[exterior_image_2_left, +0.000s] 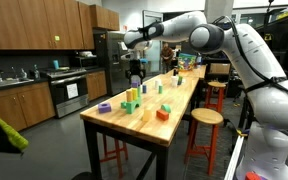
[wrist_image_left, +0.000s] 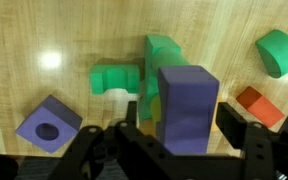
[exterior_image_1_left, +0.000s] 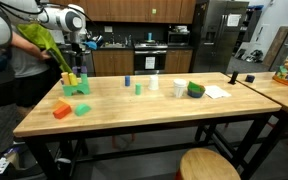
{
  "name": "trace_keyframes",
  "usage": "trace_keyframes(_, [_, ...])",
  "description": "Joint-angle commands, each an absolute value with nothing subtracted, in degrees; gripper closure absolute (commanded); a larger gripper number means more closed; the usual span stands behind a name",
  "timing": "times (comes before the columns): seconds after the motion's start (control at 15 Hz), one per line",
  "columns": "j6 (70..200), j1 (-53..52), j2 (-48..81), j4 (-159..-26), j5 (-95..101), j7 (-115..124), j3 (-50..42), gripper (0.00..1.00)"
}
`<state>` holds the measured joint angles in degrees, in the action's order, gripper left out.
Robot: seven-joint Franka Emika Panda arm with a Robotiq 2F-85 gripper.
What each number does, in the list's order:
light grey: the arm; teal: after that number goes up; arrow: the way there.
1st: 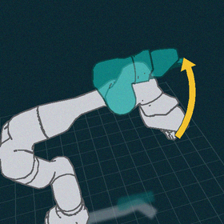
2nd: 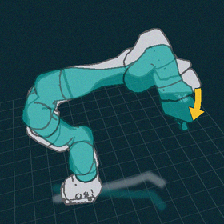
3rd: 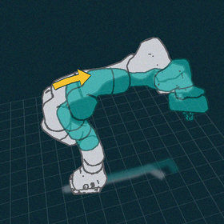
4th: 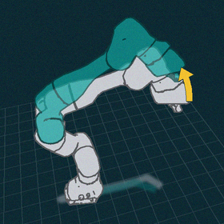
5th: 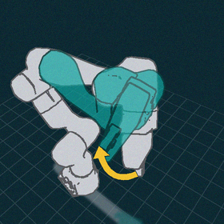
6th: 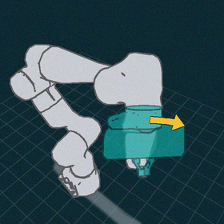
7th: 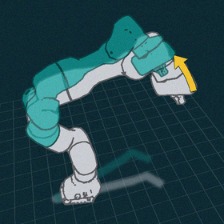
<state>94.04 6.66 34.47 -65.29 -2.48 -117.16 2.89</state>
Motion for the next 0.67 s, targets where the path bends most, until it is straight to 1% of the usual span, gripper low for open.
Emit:
trace_keyframes(0.0, [92.3,7.1,33.5,-65.2,-3.3,-112.8,2.6,0.00])
trace_keyframes(0.4, [93.6,8.4,28.2,-66.6,-4.9,-105.7,2.0,0.00])
trace_keyframes(0.6, [94.6,8.1,24.8,-68.0,0.6,-109.8,1.0,0.00])
